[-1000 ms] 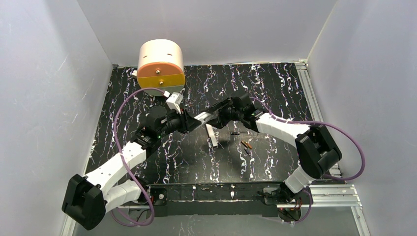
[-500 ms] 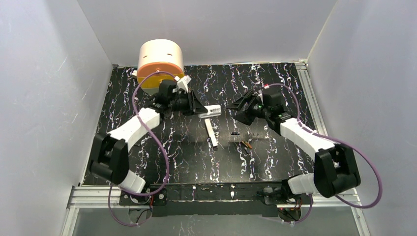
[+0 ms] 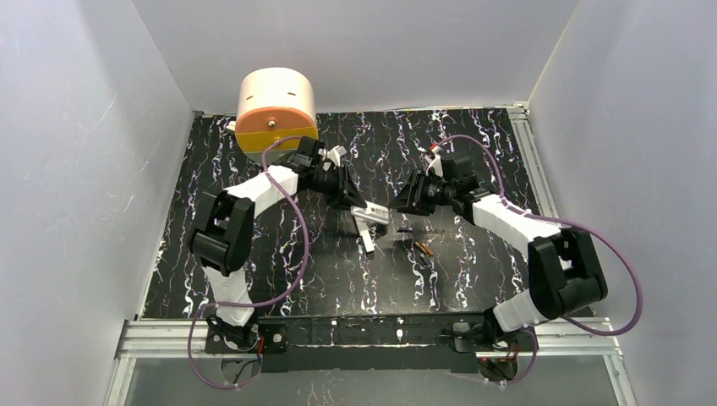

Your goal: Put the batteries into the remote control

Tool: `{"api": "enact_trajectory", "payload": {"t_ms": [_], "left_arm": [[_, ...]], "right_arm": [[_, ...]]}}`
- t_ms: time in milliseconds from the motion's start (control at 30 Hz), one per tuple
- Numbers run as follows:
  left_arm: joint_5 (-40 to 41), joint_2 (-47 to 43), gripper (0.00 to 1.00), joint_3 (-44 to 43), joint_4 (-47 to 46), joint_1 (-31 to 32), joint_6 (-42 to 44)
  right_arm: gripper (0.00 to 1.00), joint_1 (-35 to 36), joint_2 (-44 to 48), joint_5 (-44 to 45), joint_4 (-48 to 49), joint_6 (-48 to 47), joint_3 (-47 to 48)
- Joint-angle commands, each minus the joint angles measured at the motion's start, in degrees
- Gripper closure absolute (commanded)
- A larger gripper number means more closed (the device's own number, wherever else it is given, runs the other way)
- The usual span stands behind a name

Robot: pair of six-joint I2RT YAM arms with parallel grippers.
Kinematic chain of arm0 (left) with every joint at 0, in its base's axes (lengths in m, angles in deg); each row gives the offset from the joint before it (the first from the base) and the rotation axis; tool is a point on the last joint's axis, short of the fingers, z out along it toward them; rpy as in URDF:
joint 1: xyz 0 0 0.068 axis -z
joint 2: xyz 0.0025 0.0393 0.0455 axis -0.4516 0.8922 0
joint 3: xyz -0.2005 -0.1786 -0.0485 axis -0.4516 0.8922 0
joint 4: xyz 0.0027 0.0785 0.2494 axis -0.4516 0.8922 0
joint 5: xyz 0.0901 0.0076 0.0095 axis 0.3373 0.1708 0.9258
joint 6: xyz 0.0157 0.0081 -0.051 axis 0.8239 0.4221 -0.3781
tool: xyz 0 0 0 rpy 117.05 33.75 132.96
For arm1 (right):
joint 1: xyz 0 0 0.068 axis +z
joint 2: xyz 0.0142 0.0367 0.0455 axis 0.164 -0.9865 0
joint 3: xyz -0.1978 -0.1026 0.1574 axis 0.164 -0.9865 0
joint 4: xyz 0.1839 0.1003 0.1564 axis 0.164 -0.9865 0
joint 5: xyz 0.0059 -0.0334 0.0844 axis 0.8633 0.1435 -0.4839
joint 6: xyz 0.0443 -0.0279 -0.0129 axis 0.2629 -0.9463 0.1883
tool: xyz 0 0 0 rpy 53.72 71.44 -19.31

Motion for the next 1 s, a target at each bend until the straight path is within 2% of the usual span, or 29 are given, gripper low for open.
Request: {"api": "enact_trajectory", "payload": {"t_ms": [0, 500, 700, 767, 967], "left_arm": [[-2.53, 0.28, 1.00, -2.17, 3.20, 0.78, -0.49], [2.20, 4.08, 1.00, -2.67, 8.85, 0.96, 2.29], [3.21, 4.87, 1.00, -2.69, 9.46, 0.95, 2.75], [3.31, 5.16, 1.00, -2.66, 9.47, 0.95, 2.78], [3.80, 5.52, 1.00, -2.52, 9.47, 0.95, 2.72]], "right_arm": [[0.50, 0.47, -2.82, -1.38, 3.32, -2.25, 1.08], [0.46, 3.67, -9.98, 1.14, 7.68, 0.69, 0.20], [0.37, 4.85, -11.99, 2.58, 12.42, 2.40, -1.52], [0.37, 5.19, -12.36, 2.06, 15.45, 3.93, -2.27], [0.39, 5.45, -14.62, 2.07, 16.30, 5.70, -2.47]]}}
